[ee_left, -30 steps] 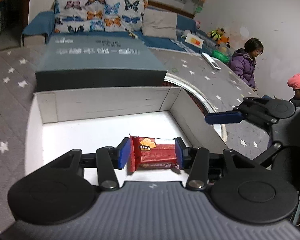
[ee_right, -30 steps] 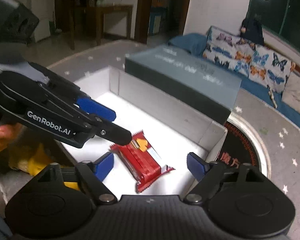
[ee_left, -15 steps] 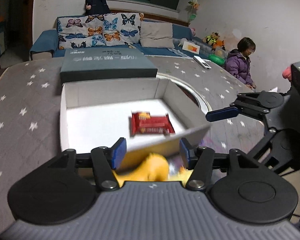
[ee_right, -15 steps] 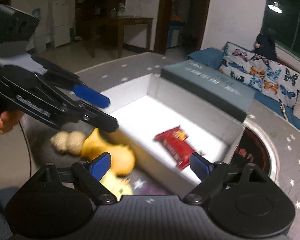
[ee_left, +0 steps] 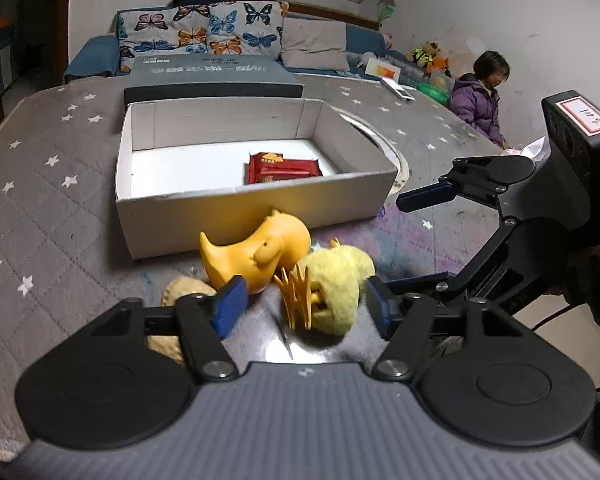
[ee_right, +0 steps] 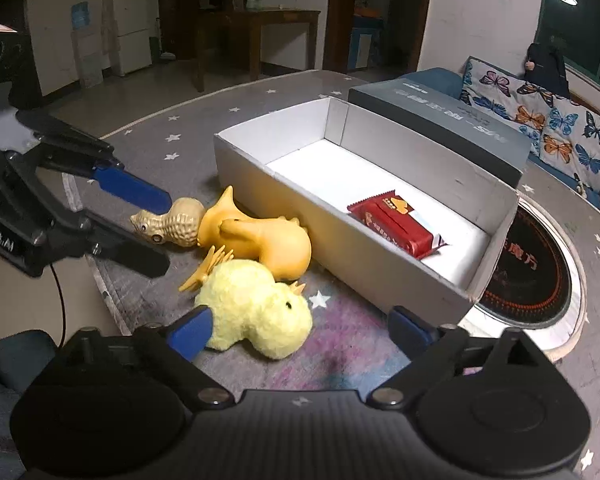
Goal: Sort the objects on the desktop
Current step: 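Move the left gripper down to the yellow plush chick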
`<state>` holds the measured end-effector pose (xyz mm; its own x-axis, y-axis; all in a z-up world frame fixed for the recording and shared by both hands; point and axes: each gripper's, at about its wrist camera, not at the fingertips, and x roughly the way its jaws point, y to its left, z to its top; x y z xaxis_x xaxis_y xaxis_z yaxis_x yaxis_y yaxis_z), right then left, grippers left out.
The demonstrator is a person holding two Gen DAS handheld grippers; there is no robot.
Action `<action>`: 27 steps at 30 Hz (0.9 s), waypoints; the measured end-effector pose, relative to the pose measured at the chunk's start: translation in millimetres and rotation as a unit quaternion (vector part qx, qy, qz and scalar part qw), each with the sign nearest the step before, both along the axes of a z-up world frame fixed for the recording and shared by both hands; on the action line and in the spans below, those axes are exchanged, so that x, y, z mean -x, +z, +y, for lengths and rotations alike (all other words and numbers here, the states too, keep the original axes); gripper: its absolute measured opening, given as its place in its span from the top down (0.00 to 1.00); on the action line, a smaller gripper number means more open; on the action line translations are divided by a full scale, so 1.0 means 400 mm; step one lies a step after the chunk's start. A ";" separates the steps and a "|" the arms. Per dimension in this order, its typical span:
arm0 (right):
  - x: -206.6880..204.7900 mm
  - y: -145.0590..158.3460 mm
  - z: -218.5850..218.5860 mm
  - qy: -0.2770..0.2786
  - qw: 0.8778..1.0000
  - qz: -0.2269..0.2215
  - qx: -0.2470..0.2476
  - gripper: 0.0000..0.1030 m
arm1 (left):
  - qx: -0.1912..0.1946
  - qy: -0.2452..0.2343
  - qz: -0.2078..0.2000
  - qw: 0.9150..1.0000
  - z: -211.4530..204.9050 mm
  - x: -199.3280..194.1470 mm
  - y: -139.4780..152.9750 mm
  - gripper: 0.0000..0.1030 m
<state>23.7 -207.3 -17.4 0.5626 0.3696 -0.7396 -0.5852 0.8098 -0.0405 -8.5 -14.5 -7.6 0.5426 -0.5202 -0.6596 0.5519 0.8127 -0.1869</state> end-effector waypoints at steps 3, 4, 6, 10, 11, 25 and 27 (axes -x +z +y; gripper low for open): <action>0.009 -0.014 0.003 -0.006 1.000 0.004 0.003 0.05 | -0.019 0.008 -0.004 1.000 -0.016 0.013 -0.011 0.29; 0.012 -0.021 0.002 -0.008 1.000 0.007 0.003 0.05 | -0.024 0.010 -0.003 1.000 -0.020 0.015 -0.016 0.29; 0.019 -0.032 0.001 -0.013 1.000 0.013 0.003 0.05 | -0.041 0.019 -0.001 0.999 -0.029 0.019 -0.028 0.26; 0.034 -0.048 -0.001 -0.022 1.000 0.020 -0.001 0.05 | -0.059 0.032 0.004 0.998 -0.040 0.022 -0.045 0.26; 0.037 -0.050 -0.002 -0.023 1.000 0.021 -0.002 0.05 | -0.058 0.034 0.007 0.998 -0.039 0.021 -0.047 0.26; 0.037 -0.068 0.008 -0.031 0.999 0.030 -0.013 0.09 | -0.047 0.061 0.035 0.996 -0.047 0.001 -0.063 0.26; 0.033 -0.069 0.010 -0.030 0.999 0.032 -0.016 0.10 | -0.044 0.062 0.039 0.996 -0.051 -0.004 -0.063 0.26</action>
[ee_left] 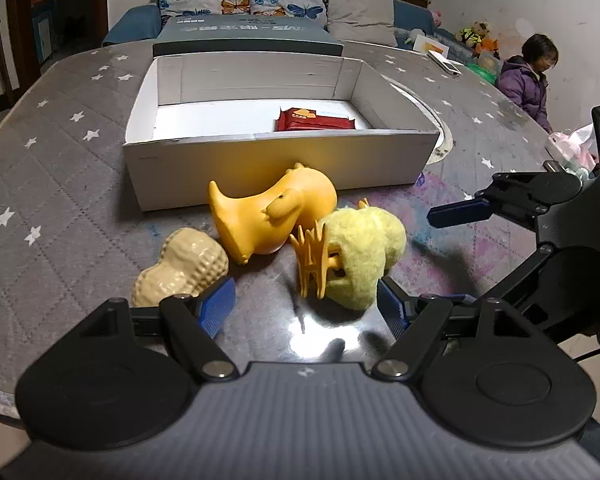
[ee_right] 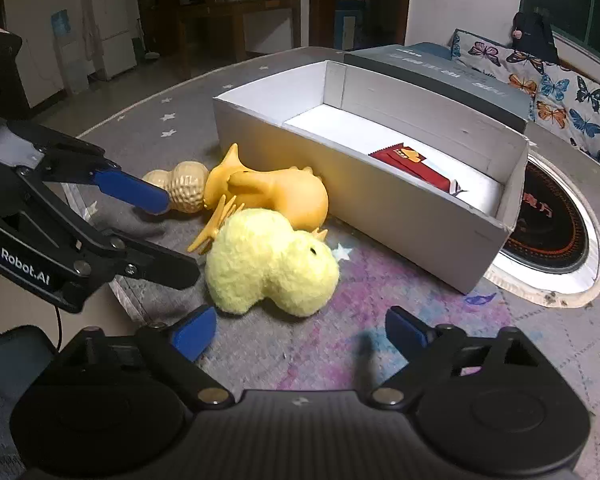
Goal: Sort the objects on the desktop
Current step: 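Move the left gripper down to the yellow plush chick, then close the left gripper on the yellow plush chick and lift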
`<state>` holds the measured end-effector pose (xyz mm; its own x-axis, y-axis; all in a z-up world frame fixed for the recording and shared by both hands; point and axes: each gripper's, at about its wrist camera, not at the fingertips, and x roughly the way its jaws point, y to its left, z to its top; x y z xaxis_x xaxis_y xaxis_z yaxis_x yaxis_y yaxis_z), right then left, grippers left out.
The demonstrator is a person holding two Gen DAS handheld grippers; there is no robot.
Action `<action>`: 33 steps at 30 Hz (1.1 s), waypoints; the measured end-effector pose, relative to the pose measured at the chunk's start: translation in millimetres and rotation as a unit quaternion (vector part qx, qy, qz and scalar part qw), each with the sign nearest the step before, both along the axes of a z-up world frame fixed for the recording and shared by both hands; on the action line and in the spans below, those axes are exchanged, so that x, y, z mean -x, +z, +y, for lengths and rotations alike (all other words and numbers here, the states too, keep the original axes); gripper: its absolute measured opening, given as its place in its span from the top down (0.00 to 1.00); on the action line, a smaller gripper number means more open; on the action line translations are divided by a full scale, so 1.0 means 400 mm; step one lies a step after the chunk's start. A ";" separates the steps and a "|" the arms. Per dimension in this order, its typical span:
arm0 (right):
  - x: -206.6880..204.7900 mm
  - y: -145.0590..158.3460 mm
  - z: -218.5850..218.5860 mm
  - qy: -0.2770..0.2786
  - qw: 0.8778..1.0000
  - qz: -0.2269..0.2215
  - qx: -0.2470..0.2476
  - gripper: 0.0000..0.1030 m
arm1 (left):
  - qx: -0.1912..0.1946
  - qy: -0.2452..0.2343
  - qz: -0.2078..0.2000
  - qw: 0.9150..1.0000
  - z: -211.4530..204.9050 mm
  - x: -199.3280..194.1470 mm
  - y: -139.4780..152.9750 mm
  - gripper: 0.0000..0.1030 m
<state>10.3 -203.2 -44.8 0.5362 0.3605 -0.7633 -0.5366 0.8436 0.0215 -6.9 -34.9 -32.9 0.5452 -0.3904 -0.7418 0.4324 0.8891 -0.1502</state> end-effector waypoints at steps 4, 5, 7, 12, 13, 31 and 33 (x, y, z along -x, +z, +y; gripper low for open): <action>-0.009 -0.005 0.005 0.001 1.000 0.003 -0.004 0.16 | 0.006 -0.001 0.007 1.000 -0.010 -0.013 -0.003 0.26; -0.011 -0.005 0.005 0.001 1.000 0.004 -0.006 0.17 | 0.008 -0.002 0.008 1.000 -0.013 -0.016 -0.004 0.26; -0.018 -0.009 0.007 0.005 1.000 0.010 -0.002 0.20 | 0.012 -0.002 0.012 1.000 -0.017 -0.024 -0.005 0.26; -0.027 -0.006 0.006 0.010 1.000 0.011 -0.001 0.26 | 0.017 -0.007 0.019 1.000 -0.028 -0.037 -0.008 0.26; -0.028 -0.004 0.005 0.010 1.000 0.010 -0.001 0.30 | 0.018 -0.008 0.020 1.000 -0.030 -0.038 -0.008 0.26; -0.082 -0.014 -0.008 0.031 0.999 0.027 -0.010 0.45 | 0.033 -0.019 0.059 0.998 -0.032 -0.087 -0.036 0.37; -0.085 -0.015 -0.006 0.039 0.999 0.029 -0.010 0.48 | 0.038 -0.024 0.064 0.997 -0.031 -0.091 -0.039 0.41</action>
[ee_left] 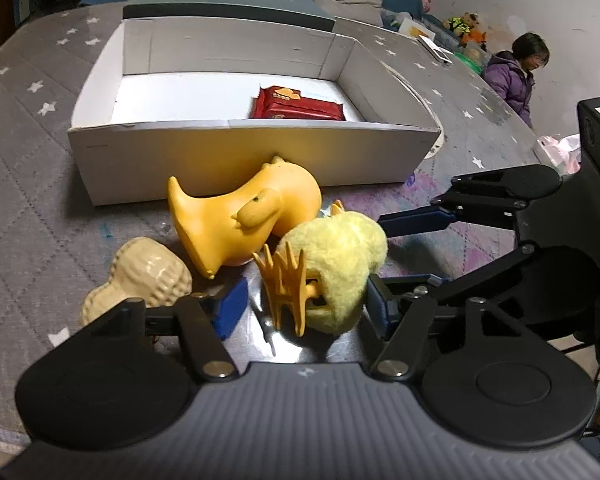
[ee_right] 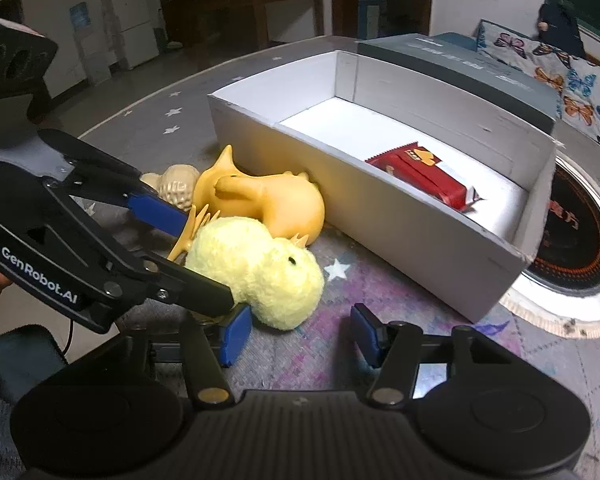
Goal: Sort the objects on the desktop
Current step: 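Close the left gripper on the yellow plush chick and lift, then carry the chick into the box and open the left gripper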
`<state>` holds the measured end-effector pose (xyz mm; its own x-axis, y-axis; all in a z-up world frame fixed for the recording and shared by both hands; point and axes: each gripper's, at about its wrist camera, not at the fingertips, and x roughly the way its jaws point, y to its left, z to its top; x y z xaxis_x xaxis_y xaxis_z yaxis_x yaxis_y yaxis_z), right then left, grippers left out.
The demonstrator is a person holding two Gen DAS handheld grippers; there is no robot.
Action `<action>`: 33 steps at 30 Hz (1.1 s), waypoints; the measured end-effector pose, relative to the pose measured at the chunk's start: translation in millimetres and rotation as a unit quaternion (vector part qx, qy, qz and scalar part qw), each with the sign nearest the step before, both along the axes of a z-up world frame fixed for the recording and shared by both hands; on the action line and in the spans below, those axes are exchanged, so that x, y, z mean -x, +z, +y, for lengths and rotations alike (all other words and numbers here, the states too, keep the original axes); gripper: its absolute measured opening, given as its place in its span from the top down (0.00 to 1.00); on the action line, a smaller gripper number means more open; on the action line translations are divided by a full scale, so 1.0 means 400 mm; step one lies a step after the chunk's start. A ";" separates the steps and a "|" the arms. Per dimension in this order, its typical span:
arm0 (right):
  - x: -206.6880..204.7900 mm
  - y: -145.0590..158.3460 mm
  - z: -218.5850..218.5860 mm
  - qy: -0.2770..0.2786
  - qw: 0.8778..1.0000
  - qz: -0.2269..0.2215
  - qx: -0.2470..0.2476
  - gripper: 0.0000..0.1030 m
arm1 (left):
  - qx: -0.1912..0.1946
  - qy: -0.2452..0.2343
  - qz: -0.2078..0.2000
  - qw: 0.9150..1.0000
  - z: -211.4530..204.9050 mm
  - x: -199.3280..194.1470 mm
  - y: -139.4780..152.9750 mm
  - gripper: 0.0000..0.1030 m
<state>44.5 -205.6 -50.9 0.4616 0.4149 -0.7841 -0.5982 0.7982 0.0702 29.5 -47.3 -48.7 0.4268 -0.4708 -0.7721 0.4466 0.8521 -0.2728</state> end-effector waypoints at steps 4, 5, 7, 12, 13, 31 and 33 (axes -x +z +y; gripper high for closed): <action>-0.009 -0.006 0.002 0.008 1.000 0.007 -0.003 0.52 | 0.005 -0.006 0.004 1.000 -0.001 -0.003 -0.002 0.44; -0.009 -0.007 0.003 0.010 1.000 0.006 -0.002 0.53 | 0.006 -0.008 0.005 1.000 0.000 -0.004 -0.002 0.46; -0.006 -0.005 0.005 0.016 1.000 0.007 -0.004 0.64 | 0.009 -0.013 0.006 1.000 -0.001 -0.005 -0.001 0.48; 0.009 0.001 0.017 0.028 1.000 -0.001 0.000 0.70 | 0.001 -0.020 -0.002 1.000 -0.005 0.005 0.008 0.48; 0.012 0.003 0.019 0.028 1.000 -0.003 0.001 0.70 | 0.001 -0.021 -0.003 1.000 -0.004 0.008 0.012 0.48; -0.067 0.173 -0.003 -0.016 0.996 -0.091 0.013 0.70 | 0.021 -0.036 -0.106 0.994 -0.044 -0.095 0.207 0.48; -0.107 0.180 -0.011 -0.028 0.995 -0.094 0.014 0.70 | 0.026 -0.036 -0.105 0.994 -0.054 -0.138 0.208 0.48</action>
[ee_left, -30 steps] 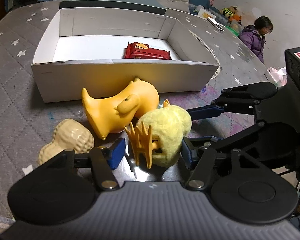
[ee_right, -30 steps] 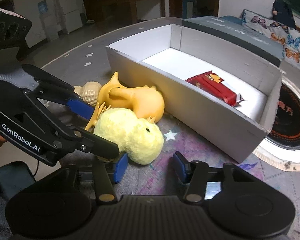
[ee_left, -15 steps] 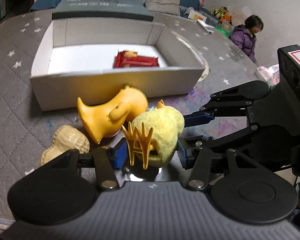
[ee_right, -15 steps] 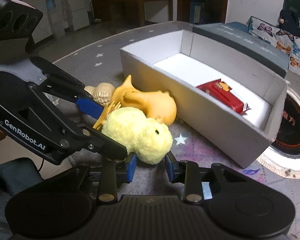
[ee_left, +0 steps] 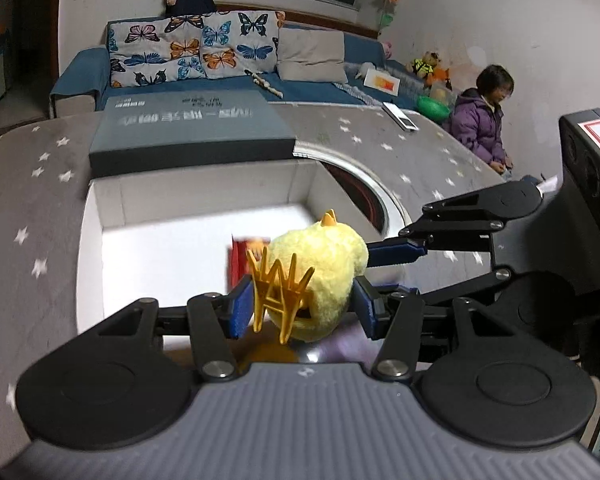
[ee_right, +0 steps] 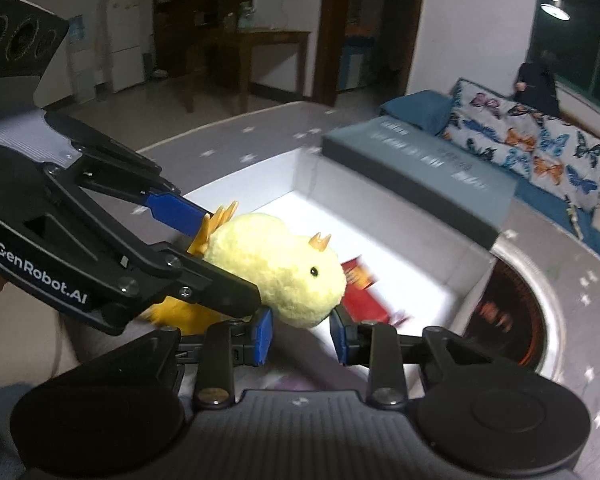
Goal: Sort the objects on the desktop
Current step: 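Carry the chick into the box and open the left gripper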
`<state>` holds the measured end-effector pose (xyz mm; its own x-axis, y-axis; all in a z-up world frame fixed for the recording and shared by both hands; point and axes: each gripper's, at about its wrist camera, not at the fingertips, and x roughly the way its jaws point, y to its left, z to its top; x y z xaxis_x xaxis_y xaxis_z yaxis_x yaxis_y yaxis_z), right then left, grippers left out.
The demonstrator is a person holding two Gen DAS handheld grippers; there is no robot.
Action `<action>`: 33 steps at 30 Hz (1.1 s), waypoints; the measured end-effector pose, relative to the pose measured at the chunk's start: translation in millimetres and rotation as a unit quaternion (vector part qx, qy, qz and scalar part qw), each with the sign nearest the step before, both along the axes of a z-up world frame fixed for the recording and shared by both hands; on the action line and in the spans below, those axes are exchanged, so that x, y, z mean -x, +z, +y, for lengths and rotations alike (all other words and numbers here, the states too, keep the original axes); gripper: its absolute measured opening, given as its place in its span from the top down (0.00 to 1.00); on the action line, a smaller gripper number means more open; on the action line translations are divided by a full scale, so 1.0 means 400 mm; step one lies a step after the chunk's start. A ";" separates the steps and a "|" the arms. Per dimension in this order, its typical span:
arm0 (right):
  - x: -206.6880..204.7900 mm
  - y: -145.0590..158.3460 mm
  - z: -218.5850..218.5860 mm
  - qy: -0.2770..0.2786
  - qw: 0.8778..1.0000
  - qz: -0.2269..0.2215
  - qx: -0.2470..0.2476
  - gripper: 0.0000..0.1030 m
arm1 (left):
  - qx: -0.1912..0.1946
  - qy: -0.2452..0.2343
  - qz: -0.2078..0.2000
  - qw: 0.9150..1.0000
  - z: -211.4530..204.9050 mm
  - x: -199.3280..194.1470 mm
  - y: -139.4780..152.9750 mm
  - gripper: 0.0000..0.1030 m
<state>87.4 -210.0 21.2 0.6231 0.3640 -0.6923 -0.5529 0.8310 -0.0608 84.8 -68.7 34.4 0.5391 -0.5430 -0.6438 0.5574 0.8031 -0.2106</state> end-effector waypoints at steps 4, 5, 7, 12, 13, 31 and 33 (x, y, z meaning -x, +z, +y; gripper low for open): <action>-0.085 -0.019 -0.015 -0.024 1.000 0.013 -0.004 0.70 | 0.007 0.002 0.019 1.000 -0.018 -0.098 -0.026 0.48; -0.108 -0.029 -0.019 -0.030 0.999 0.019 -0.005 0.70 | 0.008 0.003 0.027 1.000 -0.022 -0.126 -0.037 0.48; -0.150 -0.049 -0.023 -0.042 0.999 0.030 -0.006 0.70 | 0.008 0.003 0.042 0.999 -0.029 -0.172 -0.060 0.48; -0.221 -0.094 -0.025 -0.066 0.996 0.053 -0.003 0.70 | 0.019 0.007 0.082 0.996 -0.029 -0.265 -0.110 0.48; -0.232 -0.100 -0.025 -0.069 0.996 0.057 0.000 0.70 | 0.021 0.008 0.090 0.996 -0.029 -0.280 -0.120 0.48; -0.260 -0.118 -0.027 -0.101 0.993 0.066 0.001 0.57 | 0.012 0.039 0.111 0.993 -0.032 -0.339 -0.165 0.47; -0.250 -0.107 -0.029 -0.103 0.993 0.057 0.000 0.52 | 0.014 0.040 0.107 0.993 -0.027 -0.332 -0.158 0.46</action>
<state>187.4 -221.6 -21.7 0.6025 0.2363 -0.7623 -0.3747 0.9271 -0.0088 217.6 -79.4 -28.7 0.4341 -0.5234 -0.7332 0.4319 0.8352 -0.3404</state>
